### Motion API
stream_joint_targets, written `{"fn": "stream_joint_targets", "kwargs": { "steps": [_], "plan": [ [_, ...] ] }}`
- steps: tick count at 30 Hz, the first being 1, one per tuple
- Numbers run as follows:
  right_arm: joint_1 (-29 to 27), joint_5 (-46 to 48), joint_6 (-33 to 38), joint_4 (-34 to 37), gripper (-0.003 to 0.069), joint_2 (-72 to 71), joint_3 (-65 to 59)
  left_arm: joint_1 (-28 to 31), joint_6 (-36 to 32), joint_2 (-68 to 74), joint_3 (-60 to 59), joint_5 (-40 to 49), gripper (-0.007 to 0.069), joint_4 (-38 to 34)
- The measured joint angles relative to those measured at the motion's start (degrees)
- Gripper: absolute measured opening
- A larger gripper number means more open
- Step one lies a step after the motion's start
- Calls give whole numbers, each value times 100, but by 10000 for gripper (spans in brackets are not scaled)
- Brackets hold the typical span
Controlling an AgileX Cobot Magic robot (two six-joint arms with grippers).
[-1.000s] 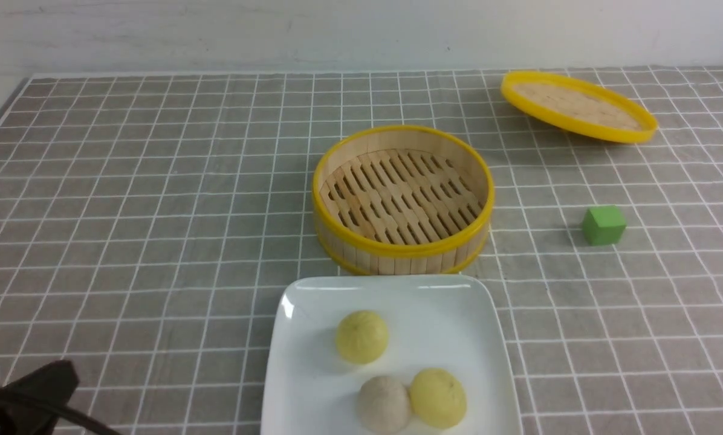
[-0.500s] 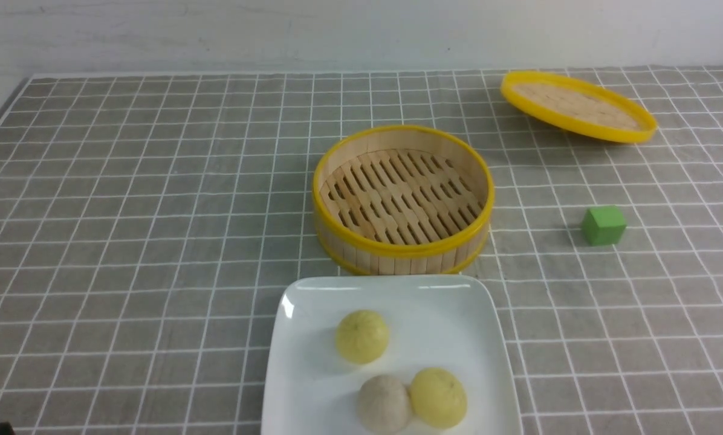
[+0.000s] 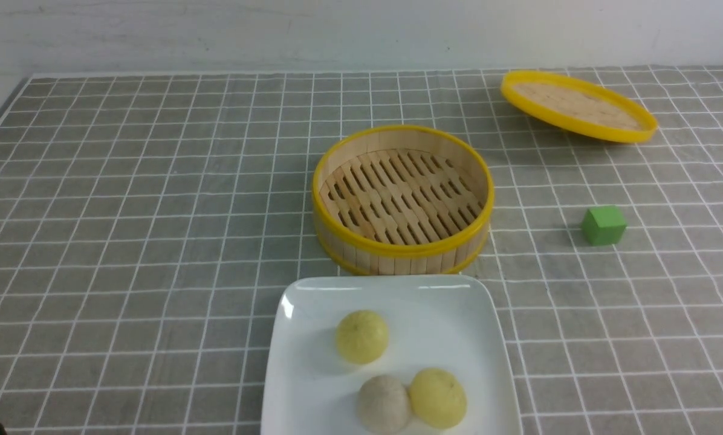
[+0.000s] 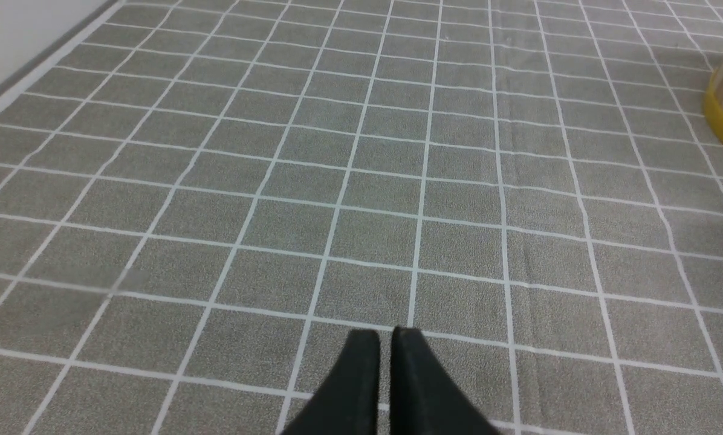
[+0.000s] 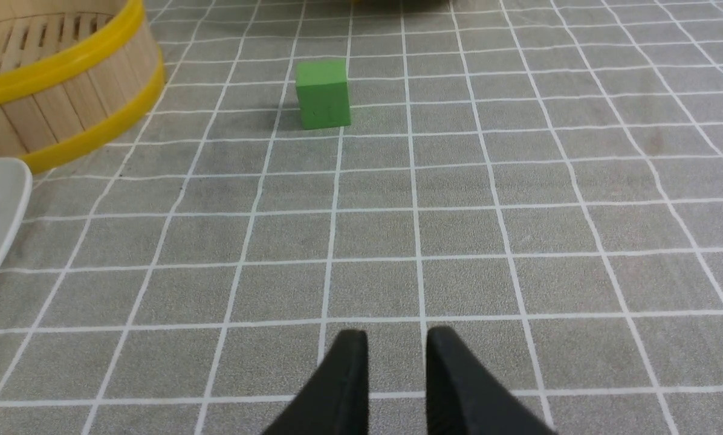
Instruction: Put the steamed buns into the plate on the grey tablecloth.
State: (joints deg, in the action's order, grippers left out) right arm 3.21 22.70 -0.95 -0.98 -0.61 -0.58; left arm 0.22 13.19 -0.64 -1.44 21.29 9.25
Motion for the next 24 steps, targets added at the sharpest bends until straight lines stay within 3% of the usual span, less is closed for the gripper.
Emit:
{"fn": "stream_joint_targets", "kwargs": {
  "steps": [24],
  "plan": [
    [0, 0, 0, -7, 204, 0, 0, 0, 0, 0, 0, 60, 73, 956]
  ]
}}
